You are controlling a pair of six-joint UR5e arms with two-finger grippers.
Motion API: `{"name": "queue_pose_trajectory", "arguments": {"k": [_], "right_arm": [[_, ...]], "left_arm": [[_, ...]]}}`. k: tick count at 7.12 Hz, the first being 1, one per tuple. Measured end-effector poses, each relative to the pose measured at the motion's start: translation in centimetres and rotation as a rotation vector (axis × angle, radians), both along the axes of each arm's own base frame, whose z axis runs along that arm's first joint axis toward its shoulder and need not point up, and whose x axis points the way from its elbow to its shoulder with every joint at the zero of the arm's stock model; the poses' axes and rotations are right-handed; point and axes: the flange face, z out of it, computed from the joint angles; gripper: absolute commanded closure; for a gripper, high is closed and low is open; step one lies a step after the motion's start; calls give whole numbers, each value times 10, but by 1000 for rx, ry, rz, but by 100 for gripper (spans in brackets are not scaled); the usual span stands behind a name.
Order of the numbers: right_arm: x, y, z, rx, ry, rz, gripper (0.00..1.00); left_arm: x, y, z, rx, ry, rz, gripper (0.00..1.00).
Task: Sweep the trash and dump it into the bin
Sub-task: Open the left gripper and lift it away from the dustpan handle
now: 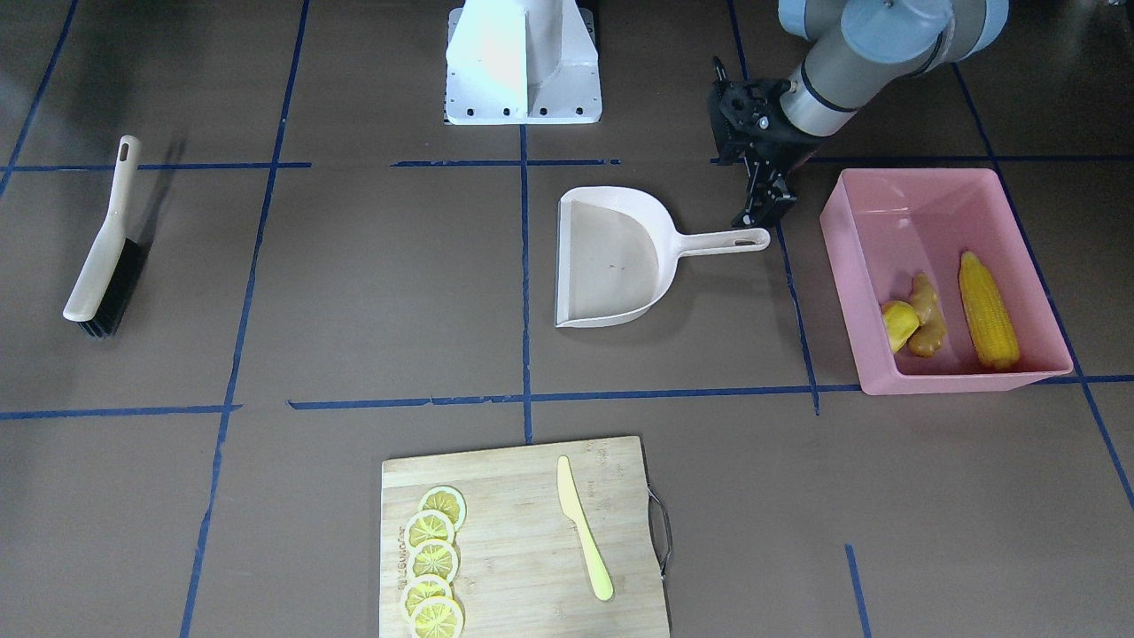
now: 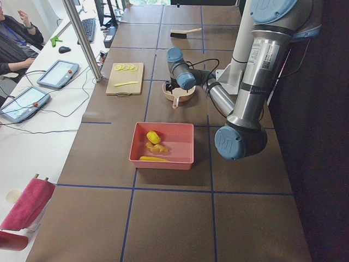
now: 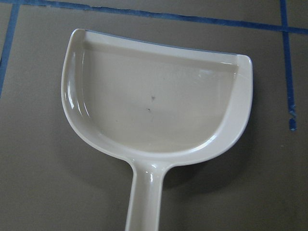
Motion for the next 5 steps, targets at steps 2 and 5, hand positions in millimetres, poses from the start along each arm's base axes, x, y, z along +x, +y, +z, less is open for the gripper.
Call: {"name": "queue_pose_trajectory", "arguments": {"k": [2, 5], "right_arm": [[2, -3, 4, 29, 2, -35, 0], [16, -3, 8, 77, 6, -65, 0]], "left_arm": [[-59, -14, -2, -131, -113, -103, 0], [-162, -80, 59, -428, -277, -375, 0]]}}
